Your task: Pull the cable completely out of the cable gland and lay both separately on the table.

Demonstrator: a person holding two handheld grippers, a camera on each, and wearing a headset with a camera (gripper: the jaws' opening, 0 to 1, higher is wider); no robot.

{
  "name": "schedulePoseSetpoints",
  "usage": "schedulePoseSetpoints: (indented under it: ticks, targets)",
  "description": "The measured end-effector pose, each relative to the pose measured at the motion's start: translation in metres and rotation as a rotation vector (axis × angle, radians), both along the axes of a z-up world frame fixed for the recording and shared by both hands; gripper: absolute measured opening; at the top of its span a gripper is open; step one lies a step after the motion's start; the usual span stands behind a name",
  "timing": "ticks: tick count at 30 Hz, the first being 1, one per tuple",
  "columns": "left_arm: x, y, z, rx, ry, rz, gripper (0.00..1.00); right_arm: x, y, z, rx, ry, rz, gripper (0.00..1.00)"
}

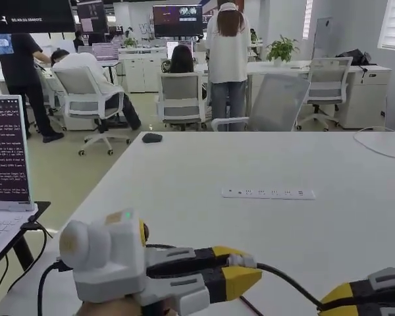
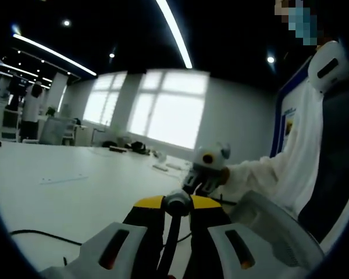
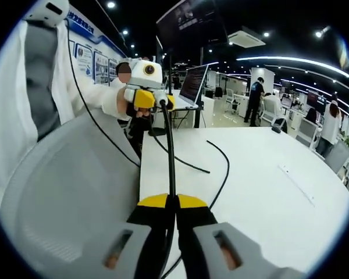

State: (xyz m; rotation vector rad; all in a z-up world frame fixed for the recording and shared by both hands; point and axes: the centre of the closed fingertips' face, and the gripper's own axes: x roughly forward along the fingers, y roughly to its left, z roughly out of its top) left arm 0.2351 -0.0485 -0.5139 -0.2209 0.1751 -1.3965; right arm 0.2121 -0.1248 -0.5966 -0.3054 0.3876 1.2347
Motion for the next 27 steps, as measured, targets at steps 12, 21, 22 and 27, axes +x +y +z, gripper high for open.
schedulePoseSetpoints:
  ticks: [12, 21, 22, 27]
  targets:
    - [-0.001, -0.003, -0.006, 0.033, -0.009, -0.007, 0.17, 0.001, 0.001, -0.002, -0.036, 0.012, -0.005, 0.03]
    - [-0.005, -0.008, -0.013, 0.073, -0.026, -0.024, 0.17, 0.008, 0.011, 0.032, -0.025, -0.082, 0.009, 0.15]
    - [-0.005, -0.007, -0.013, 0.074, -0.025, -0.023, 0.17, 0.008, 0.016, 0.038, -0.023, -0.1, 0.021, 0.16]
    - [-0.004, -0.007, -0.015, 0.081, -0.019, -0.02, 0.17, 0.004, 0.036, 0.059, 0.012, -0.151, 0.083, 0.16]
